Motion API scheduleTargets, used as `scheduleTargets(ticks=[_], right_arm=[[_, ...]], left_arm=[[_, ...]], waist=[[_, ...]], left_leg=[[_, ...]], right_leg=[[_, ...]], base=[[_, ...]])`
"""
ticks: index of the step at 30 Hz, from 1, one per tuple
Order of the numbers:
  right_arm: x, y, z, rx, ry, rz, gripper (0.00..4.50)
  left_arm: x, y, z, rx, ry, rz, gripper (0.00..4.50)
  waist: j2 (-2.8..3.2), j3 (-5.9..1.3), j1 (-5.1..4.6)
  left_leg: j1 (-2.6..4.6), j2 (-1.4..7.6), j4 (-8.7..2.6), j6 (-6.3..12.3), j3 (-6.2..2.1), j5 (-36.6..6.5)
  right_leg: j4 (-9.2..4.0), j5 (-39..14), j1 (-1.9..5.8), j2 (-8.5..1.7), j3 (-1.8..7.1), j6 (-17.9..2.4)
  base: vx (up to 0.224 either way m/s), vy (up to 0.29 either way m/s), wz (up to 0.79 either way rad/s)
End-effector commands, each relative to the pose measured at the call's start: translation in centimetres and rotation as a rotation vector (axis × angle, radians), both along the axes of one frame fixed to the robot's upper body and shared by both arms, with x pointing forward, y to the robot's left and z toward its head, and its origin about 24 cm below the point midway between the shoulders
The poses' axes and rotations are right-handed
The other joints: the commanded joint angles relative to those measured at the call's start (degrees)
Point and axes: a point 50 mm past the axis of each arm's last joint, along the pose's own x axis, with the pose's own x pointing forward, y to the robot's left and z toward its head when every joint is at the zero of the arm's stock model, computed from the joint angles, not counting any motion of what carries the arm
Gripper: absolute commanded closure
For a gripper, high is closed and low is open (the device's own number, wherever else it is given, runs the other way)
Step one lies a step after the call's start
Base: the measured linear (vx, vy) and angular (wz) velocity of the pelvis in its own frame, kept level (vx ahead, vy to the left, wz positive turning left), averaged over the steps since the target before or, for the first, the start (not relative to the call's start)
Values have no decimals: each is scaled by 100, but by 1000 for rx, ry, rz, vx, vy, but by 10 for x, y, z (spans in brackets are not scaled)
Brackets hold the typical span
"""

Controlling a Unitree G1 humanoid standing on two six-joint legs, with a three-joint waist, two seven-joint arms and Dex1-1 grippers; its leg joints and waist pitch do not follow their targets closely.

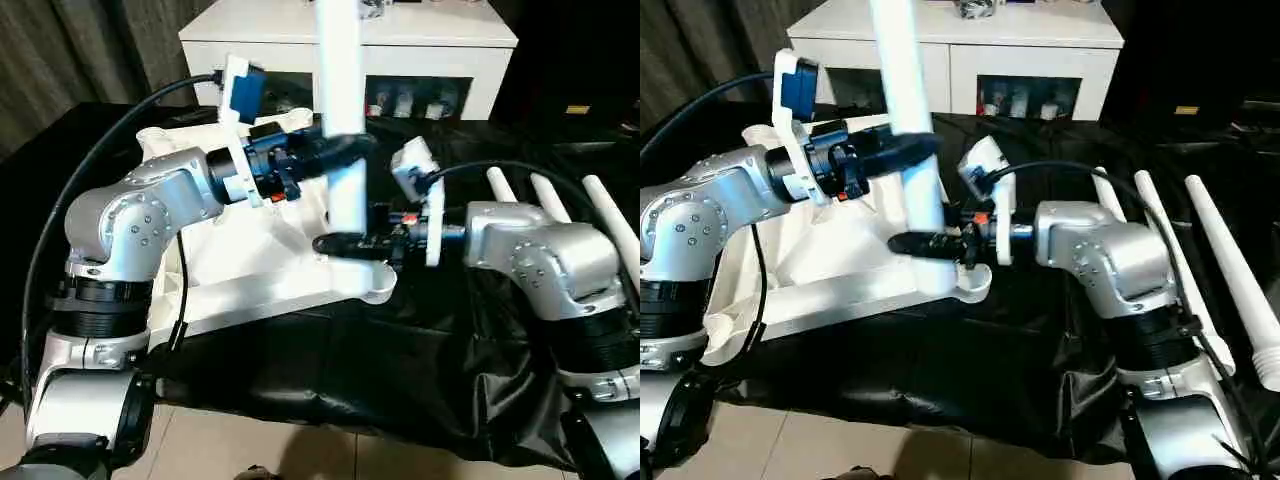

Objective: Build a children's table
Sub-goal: Pick table leg

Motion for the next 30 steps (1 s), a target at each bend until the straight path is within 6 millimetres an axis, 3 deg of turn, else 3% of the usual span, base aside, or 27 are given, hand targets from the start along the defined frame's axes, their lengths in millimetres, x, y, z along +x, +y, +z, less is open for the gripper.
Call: scheduleTargets(ticks=[1, 11, 13, 19, 26, 30], right_arm=[[0, 4, 7, -5, -27, 27, 132], [-1, 5, 8, -18, -30, 56, 132], [-1, 5, 7, -19, -24, 63, 168], [-4, 6, 2, -33, -11, 84, 216], [-3, 6, 2, -32, -11, 80, 260], [-2, 6, 2, -31, -14, 80, 263]], left_arm=[[-3, 0, 3, 16, -25, -25, 268], [-4, 0, 1, 47, -29, -51, 268], [-5, -1, 0, 47, -31, -56, 268], [-4, -2, 1, 42, -34, -61, 268], [-4, -2, 2, 48, -37, -71, 268], [-5, -1, 2, 49, -41, -79, 268]], waist=[[-26, -442, -1], [-29, -452, -4], [-21, -453, -2], [-9, -458, -1], [-5, -456, 0], [-4, -459, 5]], left_leg=[[161, 76, -377, -62, -1, -948], [161, 72, -366, -42, 2, -835], [157, 71, -364, -36, 2, -825], [162, 71, -363, -50, -4, -860], [163, 71, -365, -59, -5, -913], [162, 69, -361, -50, -4, -877]], right_leg=[[-328, -90, 280, -125, 63, -1611], [-311, 52, 283, -120, 62, -1631], [-307, 77, 286, -120, 62, -1643], [-305, 84, 292, -120, 58, -1654], [-308, 47, 292, -118, 55, -1661], [-301, 128, 294, -117, 54, -1680]], base=[[0, 0, 0], [0, 0, 0], [0, 0, 0], [0, 0, 0], [0, 0, 0], [0, 0, 0]])
